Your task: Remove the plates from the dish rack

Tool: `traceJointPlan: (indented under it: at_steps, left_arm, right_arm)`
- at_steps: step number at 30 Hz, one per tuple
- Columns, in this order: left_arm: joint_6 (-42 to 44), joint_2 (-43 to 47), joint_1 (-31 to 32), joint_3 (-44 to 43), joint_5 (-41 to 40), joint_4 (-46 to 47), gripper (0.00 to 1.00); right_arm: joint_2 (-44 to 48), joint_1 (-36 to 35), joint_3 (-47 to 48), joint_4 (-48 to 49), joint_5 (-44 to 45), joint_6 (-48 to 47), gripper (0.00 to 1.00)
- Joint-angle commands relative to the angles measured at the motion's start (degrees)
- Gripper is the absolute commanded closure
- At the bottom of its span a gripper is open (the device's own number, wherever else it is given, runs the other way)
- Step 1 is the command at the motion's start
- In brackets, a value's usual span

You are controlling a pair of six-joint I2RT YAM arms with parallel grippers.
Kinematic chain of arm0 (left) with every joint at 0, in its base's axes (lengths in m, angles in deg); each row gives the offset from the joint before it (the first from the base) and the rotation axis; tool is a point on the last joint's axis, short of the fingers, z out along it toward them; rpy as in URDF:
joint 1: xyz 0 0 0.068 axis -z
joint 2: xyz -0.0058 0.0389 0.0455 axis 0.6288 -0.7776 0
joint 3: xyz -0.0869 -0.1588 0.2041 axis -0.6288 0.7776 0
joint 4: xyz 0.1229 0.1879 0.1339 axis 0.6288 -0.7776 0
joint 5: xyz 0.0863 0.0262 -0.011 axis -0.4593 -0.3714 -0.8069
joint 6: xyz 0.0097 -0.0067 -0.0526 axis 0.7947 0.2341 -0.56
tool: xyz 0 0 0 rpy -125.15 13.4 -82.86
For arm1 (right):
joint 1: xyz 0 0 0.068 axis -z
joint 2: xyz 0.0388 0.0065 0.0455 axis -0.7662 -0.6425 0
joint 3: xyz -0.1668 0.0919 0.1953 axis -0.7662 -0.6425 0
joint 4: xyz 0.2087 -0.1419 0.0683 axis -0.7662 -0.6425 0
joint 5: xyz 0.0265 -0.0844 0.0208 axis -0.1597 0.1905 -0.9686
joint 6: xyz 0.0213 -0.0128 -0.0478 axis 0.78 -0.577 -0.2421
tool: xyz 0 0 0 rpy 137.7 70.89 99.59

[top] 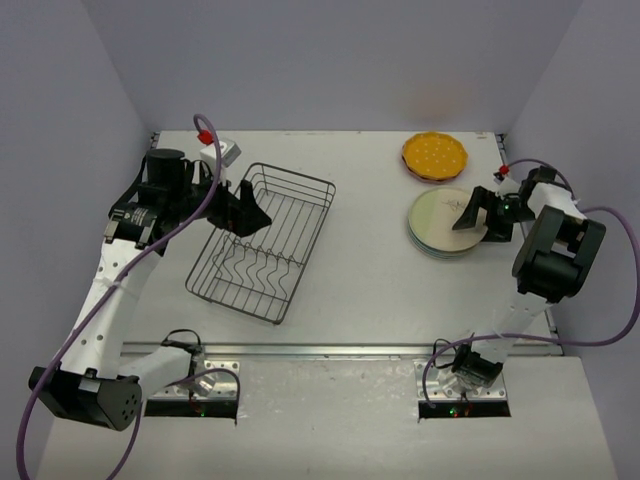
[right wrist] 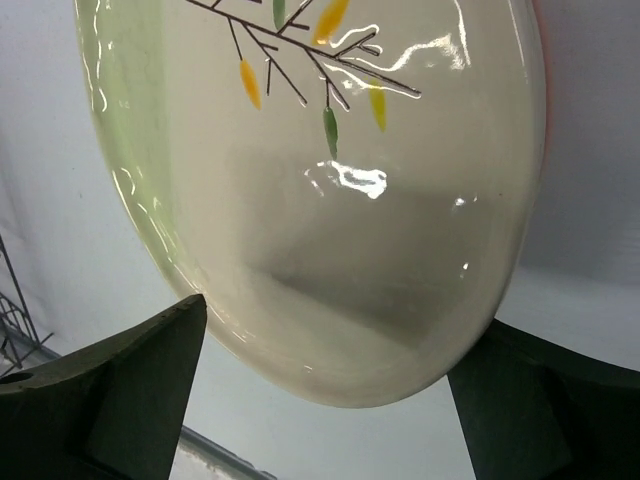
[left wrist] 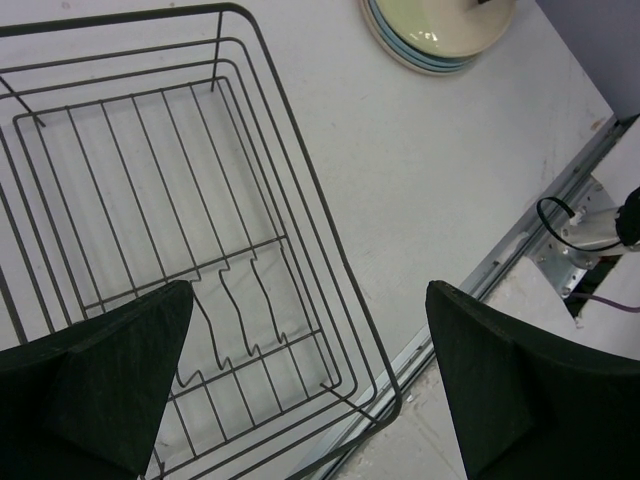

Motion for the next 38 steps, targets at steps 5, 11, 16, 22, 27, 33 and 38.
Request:
traceJointPlan:
  at_steps: [5,11,16,22,27,33,38]
  left_arm:
    - [-0.6,1.33,-0.54,-2.17,-6.71,0.88,0.0]
    - [-0.53,1.47,-0.54,-2.52,-8.47,0.73,0.0]
    - [-0.96,2.44,-0.54,-1.93,-10.47,0.95,0.0]
    - [2.13,6.01,-0.54,1.57,-14.08,1.96,0.0]
    - [3.6,10.98,-0.54,6.93,-22.36,4.99,0.0]
    - [3.6,14.43,-0.54,11.7,-30.57,6.96,0.0]
    - [2.99,17.77,-0.54,15.76,-34.57,9.25,0.0]
  right_arm:
    - [5.86,0.18,-0.31,-2.05,8.21,-6.21,0.01]
    - [7.17,0.18,-0.98,-3.32,9.09,-9.17,0.01]
    - [14.71,0.0,-3.15,-4.52,-2.44,-11.98,0.01]
    - [35.76,-0.53,-10.68,0.01,-15.73,-12.6,0.01]
    - [58.57,-0.53,-21.44,8.59,-18.25,-12.82,0.01]
    - [74.61,-0.53,-32.65,15.83,-13.33,-8.71,0.01]
    - [80.05,-0.53,-38.93,18.25,-17.6,-5.08,0.01]
